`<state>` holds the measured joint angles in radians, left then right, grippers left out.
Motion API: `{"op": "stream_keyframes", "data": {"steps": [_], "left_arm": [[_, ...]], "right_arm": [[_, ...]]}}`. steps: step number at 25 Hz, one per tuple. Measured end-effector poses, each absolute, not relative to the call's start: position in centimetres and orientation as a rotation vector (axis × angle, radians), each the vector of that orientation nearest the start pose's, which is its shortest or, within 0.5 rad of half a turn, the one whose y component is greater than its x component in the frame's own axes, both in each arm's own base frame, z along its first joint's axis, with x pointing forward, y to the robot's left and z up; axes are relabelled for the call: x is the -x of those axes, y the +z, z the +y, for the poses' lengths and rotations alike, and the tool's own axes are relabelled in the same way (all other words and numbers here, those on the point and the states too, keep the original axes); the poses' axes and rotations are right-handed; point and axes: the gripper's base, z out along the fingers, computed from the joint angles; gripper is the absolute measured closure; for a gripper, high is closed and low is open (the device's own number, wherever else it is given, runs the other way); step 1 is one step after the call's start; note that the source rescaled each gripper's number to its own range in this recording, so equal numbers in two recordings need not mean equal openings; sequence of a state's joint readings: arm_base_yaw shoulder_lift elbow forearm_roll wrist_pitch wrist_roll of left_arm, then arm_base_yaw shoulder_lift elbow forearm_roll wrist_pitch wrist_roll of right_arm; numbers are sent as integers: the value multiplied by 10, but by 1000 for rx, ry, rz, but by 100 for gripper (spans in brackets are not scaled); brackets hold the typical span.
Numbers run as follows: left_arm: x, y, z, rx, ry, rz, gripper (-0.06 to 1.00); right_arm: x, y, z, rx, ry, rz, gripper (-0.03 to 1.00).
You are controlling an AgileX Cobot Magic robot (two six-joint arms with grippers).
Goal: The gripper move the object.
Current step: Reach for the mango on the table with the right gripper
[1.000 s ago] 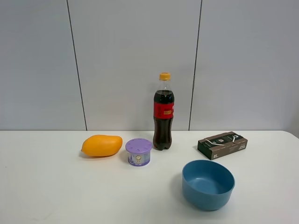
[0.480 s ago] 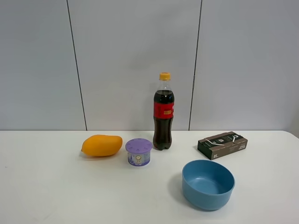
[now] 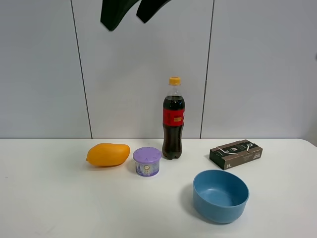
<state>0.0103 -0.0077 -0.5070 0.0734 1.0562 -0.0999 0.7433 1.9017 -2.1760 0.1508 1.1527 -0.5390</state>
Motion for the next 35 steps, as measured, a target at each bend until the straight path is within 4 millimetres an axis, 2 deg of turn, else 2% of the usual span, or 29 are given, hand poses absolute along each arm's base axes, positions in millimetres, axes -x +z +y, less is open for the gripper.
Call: {"op": "stream_keyframes", "data": {"steps": [5, 10, 17, 20, 23, 29, 35], "left_arm": [[7, 280, 6, 115, 31, 2020, -6], [7, 280, 6, 115, 31, 2020, -6], [7, 280, 6, 115, 31, 2020, -6], [7, 280, 6, 115, 31, 2020, -6], [7, 280, 6, 115, 31, 2020, -6], [7, 280, 6, 115, 31, 2020, -6], [7, 280, 6, 115, 31, 2020, -6]], "right_arm": [[-339, 369, 328, 1477, 195, 1931, 8], [-349, 328, 353, 1569, 176, 1918, 9], [-372, 275, 379, 1582, 156, 1837, 6], [-380, 254, 386, 1587, 142, 1809, -1], [-389, 236, 392, 1564, 131, 1776, -3], [-409, 201, 399, 1486, 119, 1725, -3], [-424, 171, 392, 1474, 102, 1754, -3]]}}
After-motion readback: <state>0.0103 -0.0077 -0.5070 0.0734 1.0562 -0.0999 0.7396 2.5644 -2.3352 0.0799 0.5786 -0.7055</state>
